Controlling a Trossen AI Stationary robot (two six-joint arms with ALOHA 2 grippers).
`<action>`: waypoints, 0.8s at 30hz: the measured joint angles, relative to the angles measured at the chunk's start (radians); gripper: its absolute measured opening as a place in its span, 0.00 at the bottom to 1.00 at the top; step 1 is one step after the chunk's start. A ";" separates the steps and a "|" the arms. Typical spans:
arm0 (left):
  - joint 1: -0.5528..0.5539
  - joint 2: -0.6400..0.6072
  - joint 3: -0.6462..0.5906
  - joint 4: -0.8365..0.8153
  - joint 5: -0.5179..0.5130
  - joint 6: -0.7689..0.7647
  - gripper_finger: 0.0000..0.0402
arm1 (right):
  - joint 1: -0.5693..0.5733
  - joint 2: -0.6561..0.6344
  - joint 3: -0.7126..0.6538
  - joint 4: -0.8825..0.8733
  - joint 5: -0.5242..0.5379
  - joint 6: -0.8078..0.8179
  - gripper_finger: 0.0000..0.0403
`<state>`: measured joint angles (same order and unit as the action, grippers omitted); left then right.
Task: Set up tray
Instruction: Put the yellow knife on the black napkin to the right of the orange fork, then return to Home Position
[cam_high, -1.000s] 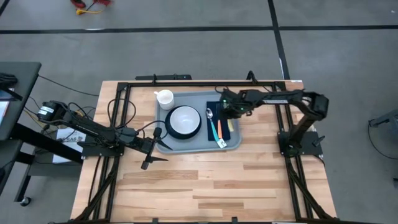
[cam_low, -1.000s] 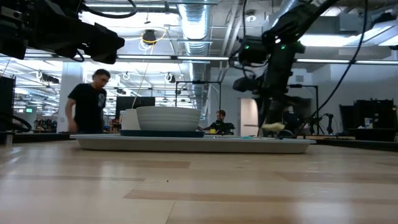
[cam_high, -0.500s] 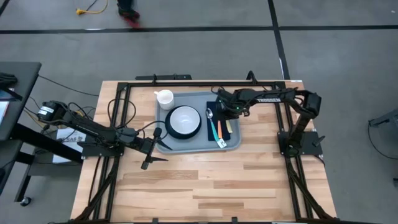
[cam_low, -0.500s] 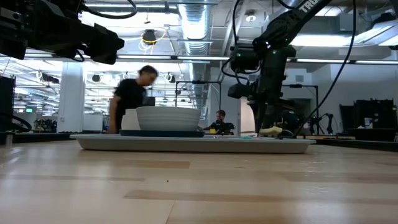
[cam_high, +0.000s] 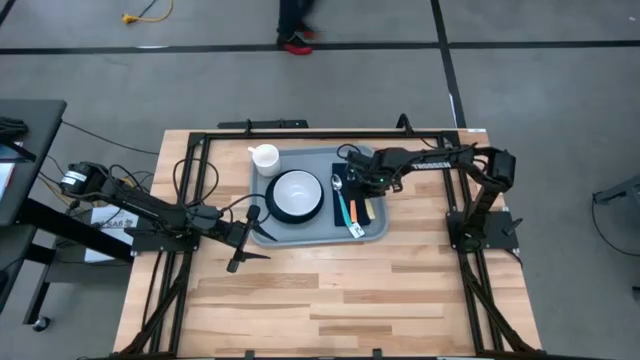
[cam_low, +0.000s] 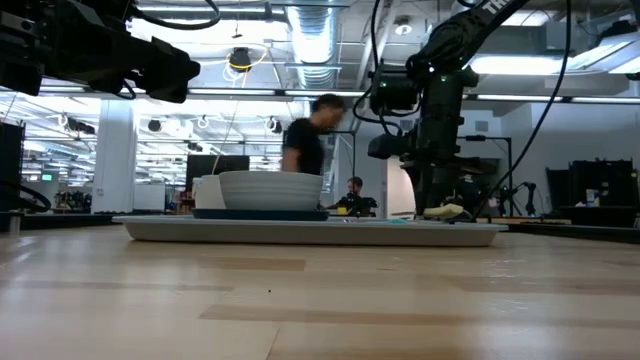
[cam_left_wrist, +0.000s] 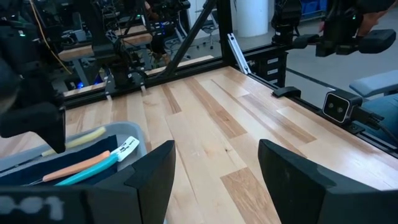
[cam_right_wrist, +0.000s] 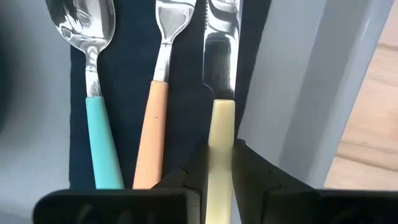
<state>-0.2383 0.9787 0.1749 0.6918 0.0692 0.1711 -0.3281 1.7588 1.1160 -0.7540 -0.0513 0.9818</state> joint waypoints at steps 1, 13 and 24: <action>0.000 0.000 0.000 0.000 0.000 0.000 0.55 | 0.001 0.000 0.000 0.000 0.000 0.006 0.11; 0.000 0.000 0.000 0.002 -0.001 0.000 0.55 | 0.001 0.000 0.000 0.001 -0.003 -0.014 0.20; 0.000 0.000 0.000 0.002 -0.001 0.000 0.55 | 0.001 0.000 0.000 0.003 -0.003 -0.023 0.33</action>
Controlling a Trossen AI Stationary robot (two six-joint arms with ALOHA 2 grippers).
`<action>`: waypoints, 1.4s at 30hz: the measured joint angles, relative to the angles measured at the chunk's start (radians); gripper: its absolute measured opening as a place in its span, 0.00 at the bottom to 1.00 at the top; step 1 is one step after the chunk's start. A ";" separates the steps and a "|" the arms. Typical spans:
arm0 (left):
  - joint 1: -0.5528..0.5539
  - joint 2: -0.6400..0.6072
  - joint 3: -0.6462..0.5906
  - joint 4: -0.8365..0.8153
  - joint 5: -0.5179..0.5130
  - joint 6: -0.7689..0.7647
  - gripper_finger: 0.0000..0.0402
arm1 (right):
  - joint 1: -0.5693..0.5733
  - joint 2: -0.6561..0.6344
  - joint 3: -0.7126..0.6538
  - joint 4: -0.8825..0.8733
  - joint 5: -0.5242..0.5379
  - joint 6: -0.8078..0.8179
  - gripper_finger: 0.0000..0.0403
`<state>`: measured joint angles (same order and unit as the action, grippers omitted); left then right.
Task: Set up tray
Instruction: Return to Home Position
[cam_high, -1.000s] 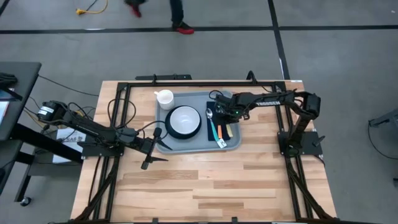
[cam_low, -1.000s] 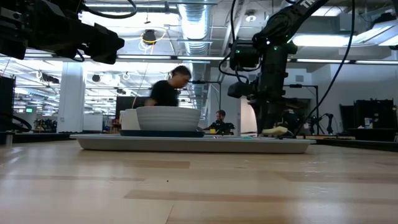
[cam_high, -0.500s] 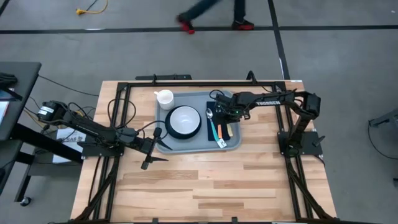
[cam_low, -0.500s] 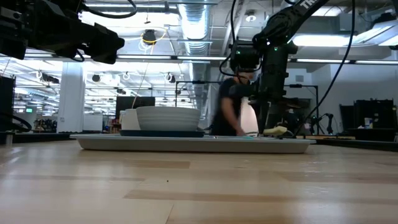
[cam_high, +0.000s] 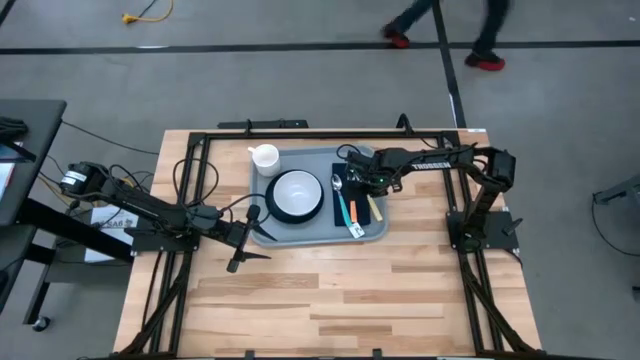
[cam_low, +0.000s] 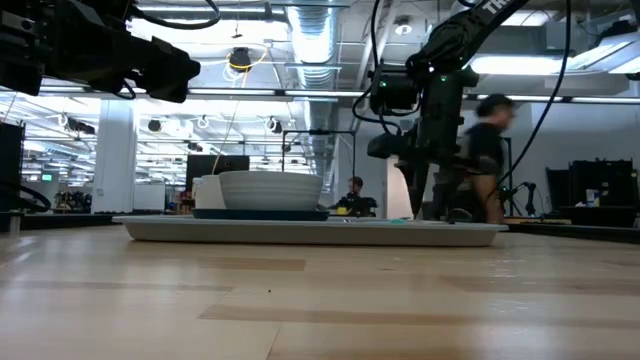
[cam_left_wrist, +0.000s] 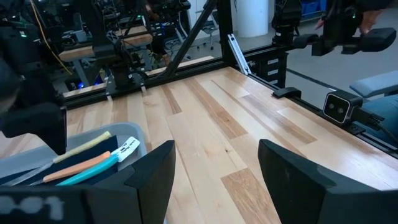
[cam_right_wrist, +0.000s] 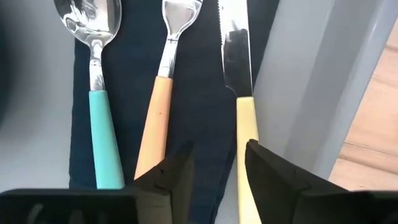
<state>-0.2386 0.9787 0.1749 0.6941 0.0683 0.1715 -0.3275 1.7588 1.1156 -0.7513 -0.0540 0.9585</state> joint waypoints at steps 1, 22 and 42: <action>0.000 0.000 0.000 0.000 0.000 0.000 0.55 | 0.000 -0.002 0.000 -0.001 0.000 -0.010 0.34; -0.001 -0.091 0.000 -0.053 0.098 0.013 0.55 | 0.170 -0.380 0.000 -0.268 0.084 -0.233 0.34; -0.076 -0.320 0.000 -0.198 0.144 -0.348 0.55 | 0.835 -0.859 -0.504 0.389 0.765 -0.403 0.34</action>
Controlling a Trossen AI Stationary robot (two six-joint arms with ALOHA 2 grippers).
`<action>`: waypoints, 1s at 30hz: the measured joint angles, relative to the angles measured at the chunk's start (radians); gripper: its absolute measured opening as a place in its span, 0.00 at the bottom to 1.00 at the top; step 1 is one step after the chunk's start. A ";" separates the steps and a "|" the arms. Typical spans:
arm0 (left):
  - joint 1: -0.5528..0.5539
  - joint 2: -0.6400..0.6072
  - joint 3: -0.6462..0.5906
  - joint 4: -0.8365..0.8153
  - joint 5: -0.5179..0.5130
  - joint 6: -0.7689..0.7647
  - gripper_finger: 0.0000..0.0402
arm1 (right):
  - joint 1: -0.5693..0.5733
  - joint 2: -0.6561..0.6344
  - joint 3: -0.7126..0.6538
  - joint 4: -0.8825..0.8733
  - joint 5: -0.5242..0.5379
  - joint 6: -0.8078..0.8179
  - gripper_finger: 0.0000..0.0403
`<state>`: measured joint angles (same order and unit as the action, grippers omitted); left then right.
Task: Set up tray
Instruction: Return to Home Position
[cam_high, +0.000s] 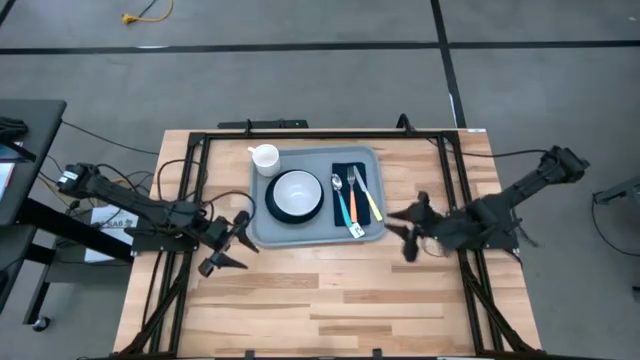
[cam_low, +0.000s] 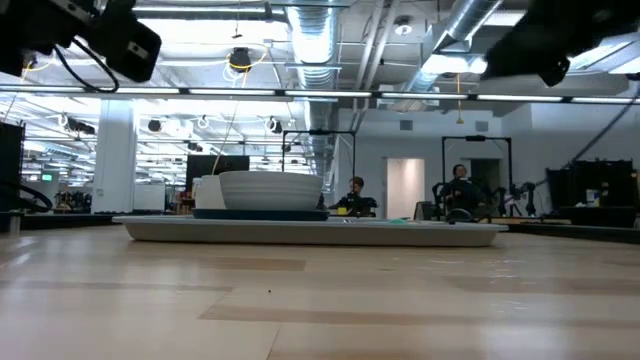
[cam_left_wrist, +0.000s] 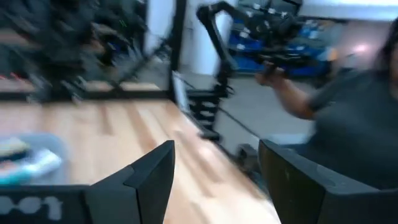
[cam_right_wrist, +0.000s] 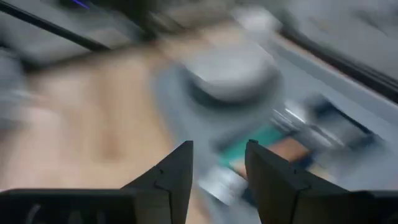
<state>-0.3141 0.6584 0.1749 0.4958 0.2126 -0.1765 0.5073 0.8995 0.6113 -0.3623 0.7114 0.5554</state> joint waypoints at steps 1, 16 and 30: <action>0.002 -0.008 0.000 0.000 -0.031 0.039 0.55 | 0.028 -0.049 -0.068 0.142 -0.009 -0.071 0.34; 0.133 -0.095 -0.008 -0.242 -0.205 -0.119 0.55 | 0.022 -0.457 -0.554 0.764 -0.470 -0.387 0.34; 0.259 -0.384 -0.163 -0.271 -0.283 -0.075 0.55 | -0.058 -0.735 -0.604 0.450 -0.480 -0.312 0.33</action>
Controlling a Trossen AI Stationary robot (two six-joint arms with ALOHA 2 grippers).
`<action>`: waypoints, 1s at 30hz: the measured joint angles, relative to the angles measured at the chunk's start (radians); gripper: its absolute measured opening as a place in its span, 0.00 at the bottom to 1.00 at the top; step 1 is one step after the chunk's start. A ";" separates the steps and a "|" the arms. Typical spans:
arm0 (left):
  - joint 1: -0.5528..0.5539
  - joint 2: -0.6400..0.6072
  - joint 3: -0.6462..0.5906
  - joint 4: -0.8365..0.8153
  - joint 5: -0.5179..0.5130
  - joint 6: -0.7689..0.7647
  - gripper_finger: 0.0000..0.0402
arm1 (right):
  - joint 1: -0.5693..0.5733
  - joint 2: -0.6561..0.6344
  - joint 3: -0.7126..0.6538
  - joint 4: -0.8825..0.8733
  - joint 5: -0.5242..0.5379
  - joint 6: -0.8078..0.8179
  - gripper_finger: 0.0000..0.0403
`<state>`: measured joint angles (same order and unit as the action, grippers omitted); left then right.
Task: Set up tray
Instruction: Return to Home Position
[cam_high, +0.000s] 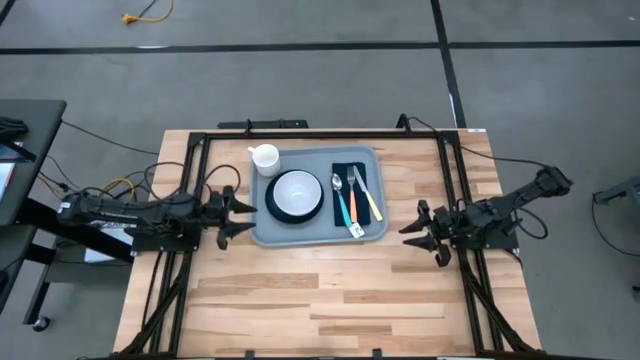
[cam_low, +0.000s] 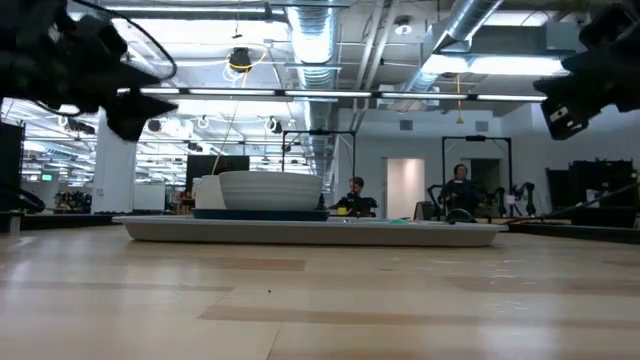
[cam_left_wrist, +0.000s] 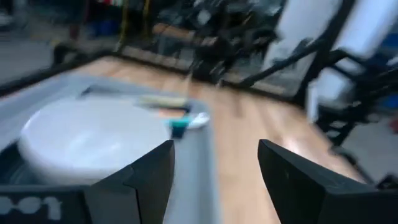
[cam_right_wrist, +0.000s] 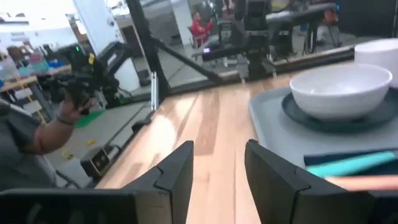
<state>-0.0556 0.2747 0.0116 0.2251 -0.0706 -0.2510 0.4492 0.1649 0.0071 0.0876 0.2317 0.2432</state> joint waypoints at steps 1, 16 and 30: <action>0.003 -0.017 0.000 -0.052 -0.016 -0.003 0.55 | 0.000 -0.016 0.000 -0.029 0.000 0.000 0.33; 0.001 -0.048 -0.002 -0.089 0.036 0.160 0.55 | 0.031 -0.020 -0.001 -0.045 -0.051 -0.146 0.33; 0.001 -0.047 -0.003 -0.183 0.114 0.030 0.55 | 0.030 -0.020 -0.001 -0.045 -0.050 -0.146 0.33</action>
<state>-0.0544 0.2273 0.0082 0.0424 0.0438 -0.2214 0.4793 0.1453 0.0059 0.0425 0.1818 0.0971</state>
